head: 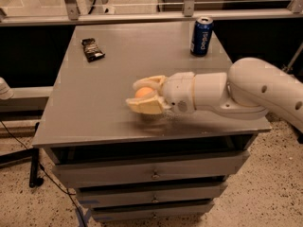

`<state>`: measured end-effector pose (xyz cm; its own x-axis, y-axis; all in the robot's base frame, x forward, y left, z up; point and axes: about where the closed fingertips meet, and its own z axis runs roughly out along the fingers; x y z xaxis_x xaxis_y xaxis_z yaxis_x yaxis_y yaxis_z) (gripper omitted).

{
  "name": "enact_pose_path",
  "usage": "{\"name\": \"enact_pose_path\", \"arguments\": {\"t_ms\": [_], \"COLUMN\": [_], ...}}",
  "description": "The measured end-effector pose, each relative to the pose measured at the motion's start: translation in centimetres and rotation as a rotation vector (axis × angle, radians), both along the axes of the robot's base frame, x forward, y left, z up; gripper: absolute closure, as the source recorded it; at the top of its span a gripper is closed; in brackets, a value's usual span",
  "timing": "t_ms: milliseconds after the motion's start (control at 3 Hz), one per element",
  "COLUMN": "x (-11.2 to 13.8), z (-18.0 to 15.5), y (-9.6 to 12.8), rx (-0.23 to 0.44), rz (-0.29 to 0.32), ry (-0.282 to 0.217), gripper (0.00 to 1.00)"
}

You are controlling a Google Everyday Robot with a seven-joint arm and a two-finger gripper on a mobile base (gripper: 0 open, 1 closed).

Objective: Pick orange

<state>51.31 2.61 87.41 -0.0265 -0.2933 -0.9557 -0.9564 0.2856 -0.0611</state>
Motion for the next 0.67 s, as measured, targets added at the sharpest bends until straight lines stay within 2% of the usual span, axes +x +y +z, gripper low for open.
{"name": "enact_pose_path", "arguments": {"t_ms": [333, 667], "x": [2.6, 3.0], "z": [3.9, 5.0], "y": [-3.2, -3.4], "rx": [0.036, 0.042], "rz": [-0.043, -0.048], "ry": [-0.077, -0.095], "gripper": [1.00, 1.00]}}
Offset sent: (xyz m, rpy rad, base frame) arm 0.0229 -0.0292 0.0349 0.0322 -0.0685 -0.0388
